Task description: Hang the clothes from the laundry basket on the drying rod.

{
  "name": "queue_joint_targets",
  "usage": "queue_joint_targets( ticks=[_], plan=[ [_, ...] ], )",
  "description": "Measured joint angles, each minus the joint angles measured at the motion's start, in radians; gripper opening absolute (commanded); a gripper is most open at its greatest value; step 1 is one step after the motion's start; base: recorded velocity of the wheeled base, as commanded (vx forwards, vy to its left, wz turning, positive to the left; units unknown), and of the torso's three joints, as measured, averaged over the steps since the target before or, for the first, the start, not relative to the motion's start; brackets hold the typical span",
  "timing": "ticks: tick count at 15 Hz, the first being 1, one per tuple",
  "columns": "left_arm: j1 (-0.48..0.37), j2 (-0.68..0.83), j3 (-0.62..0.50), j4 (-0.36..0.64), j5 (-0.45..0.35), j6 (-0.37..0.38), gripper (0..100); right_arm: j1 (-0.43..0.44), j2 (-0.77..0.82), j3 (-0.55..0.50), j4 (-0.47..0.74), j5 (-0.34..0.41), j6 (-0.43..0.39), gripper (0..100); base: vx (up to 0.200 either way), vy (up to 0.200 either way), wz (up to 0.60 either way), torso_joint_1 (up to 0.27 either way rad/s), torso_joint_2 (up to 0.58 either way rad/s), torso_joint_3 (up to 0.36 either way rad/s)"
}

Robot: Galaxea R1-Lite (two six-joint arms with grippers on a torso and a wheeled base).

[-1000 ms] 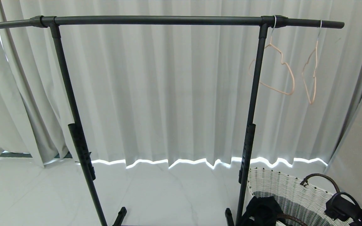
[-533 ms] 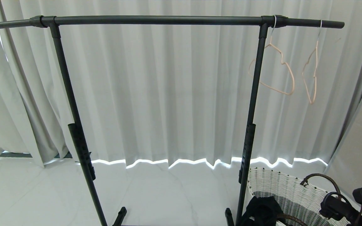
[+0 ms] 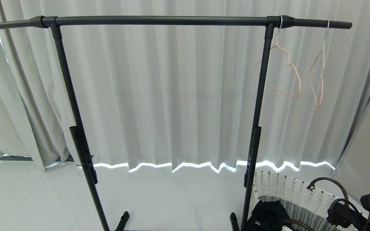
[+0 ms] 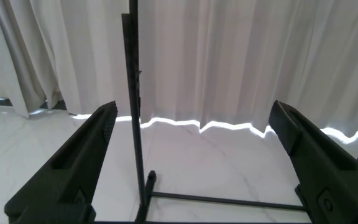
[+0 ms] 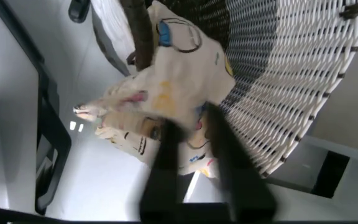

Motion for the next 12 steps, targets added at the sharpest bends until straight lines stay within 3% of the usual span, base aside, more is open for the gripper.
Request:
queue_joint_targets(
  ticks=[4,8,10,12],
  plan=[
    [0.0,0.0,0.0,0.0,0.005,-0.035,100,-0.002,-0.082,0.055,0.001,0.002,0.004,0,0.0,0.0,0.0,0.0,0.0,0.0],
    [0.0,0.0,0.0,0.0,0.01,-0.07,100,-0.017,-0.307,0.089,0.068,-0.011,0.023,0,0.0,0.0,0.0,0.0,0.0,0.0],
    [0.0,0.0,0.0,0.0,0.01,-0.069,100,-0.044,-0.443,0.054,0.169,-0.044,0.029,0,0.0,0.0,0.0,0.0,0.0,0.0],
    [0.0,0.0,0.0,0.0,0.01,-0.067,100,-0.063,-0.542,-0.064,0.346,-0.06,0.031,0,0.0,0.0,0.0,0.0,0.0,0.0]
  ],
)
